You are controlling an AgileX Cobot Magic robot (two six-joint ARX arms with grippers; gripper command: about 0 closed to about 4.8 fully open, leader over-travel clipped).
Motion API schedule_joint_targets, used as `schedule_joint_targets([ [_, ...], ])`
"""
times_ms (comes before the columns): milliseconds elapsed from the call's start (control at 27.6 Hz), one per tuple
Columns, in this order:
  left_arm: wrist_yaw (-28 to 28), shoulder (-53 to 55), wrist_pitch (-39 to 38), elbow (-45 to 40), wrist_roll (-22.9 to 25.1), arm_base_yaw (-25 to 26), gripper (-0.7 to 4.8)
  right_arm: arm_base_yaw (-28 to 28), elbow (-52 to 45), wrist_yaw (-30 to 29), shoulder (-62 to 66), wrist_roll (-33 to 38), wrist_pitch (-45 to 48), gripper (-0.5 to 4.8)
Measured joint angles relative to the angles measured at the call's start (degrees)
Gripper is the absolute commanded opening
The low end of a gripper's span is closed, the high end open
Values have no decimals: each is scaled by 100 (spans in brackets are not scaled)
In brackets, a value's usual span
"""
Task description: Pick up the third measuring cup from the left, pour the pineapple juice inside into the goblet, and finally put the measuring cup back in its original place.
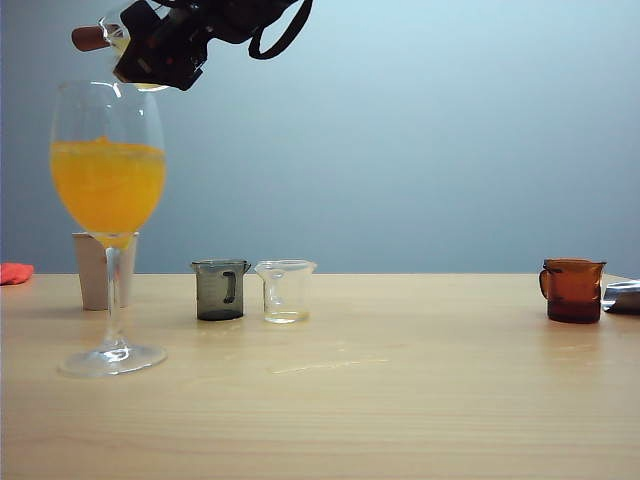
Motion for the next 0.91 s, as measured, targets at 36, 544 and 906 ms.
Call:
schedule_joint_targets([
  [36,0,0,0,0,-2,0,-5,0,-2,0,0,-120,0,-6],
  [544,0,0,-17,0,-2,0,-5,2,-4,0,0,-776,-2,-6],
  [906,0,0,-28,0,0,0,-5,138,-4,35,0,-1338,0,-6],
])
